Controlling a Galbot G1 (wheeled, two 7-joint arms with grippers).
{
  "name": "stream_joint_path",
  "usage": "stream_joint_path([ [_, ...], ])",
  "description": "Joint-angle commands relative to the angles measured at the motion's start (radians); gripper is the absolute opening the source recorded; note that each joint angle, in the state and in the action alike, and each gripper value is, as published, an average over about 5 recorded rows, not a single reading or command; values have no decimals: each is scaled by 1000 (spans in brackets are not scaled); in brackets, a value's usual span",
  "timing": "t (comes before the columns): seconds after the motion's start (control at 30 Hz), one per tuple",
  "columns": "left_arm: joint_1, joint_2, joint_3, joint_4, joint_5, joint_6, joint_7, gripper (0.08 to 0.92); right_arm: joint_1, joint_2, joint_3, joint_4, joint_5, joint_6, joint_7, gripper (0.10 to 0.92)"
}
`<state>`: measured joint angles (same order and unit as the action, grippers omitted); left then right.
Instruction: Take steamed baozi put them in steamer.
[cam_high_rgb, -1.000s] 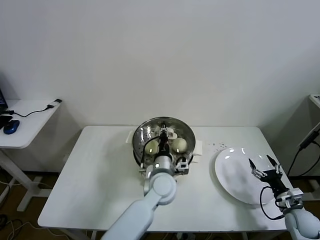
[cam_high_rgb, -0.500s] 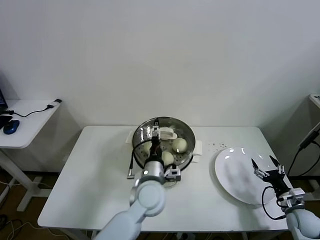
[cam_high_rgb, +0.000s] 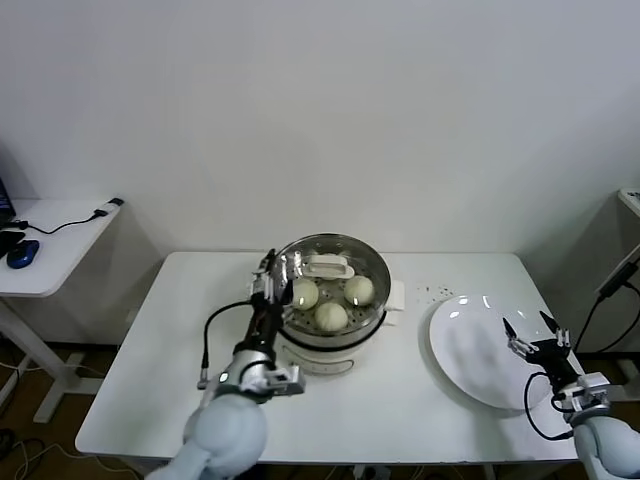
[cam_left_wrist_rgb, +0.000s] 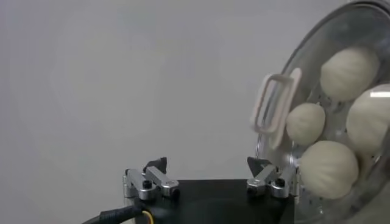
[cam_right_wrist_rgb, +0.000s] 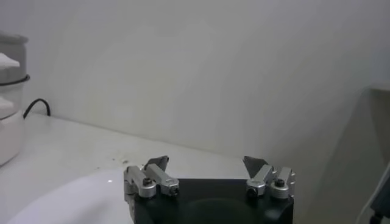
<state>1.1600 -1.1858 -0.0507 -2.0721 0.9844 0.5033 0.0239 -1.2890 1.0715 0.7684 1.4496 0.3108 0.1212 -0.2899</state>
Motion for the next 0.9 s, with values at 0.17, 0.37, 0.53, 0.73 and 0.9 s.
stream_joint_path([
  [0.17,431,-163,-684,1,-1016,-605,-96,823,-62,33,9,149,-13,-34,27,823],
  [0.37,473,-250,-751,76,-1120,-587,-64,823,-86,51,8,186,-3,-35,23,823],
  [0.53,491,-284,-752,77,-1109,-572,-57,823,-104,77,-1,215,21,-30,5,823],
  [0.73,502,-300,-755,59,-1054,-579,-49,823,-118,101,-13,247,41,-29,-1,823],
  [0.9,518,-300,-768,45,-1046,-580,-38,823,-119,102,-13,253,52,-28,-2,823],
])
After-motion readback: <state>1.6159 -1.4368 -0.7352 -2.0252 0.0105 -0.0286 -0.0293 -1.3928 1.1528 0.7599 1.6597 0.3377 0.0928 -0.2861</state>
